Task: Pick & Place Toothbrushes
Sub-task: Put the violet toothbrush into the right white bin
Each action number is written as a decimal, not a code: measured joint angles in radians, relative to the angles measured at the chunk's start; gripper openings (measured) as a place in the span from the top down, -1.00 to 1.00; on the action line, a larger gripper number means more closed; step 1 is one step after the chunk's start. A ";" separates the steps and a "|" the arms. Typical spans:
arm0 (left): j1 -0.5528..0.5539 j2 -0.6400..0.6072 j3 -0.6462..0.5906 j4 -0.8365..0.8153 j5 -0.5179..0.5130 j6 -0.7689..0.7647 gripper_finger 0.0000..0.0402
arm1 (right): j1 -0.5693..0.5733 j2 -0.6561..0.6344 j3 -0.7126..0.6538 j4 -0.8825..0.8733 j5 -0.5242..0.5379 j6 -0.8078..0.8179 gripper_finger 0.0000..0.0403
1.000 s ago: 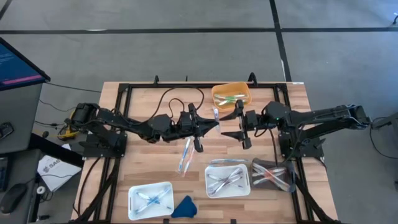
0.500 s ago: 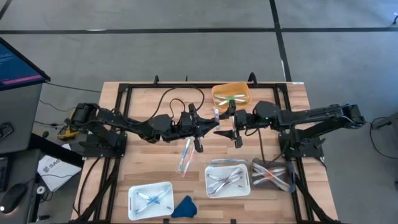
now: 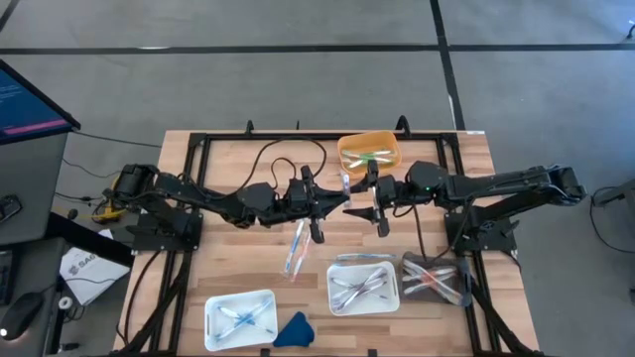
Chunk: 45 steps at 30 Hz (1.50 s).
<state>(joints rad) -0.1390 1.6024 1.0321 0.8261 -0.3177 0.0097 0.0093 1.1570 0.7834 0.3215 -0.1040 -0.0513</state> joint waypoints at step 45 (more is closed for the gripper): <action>-0.214 -0.175 -0.114 -0.542 -0.213 -0.222 0.18 | 0.136 -0.057 0.104 -0.479 -0.001 -0.124 0.93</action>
<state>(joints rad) -0.3535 1.4269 0.9184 0.2836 -0.5309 -0.2127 0.1457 1.1004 0.8869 -0.1574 -0.1052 -0.1749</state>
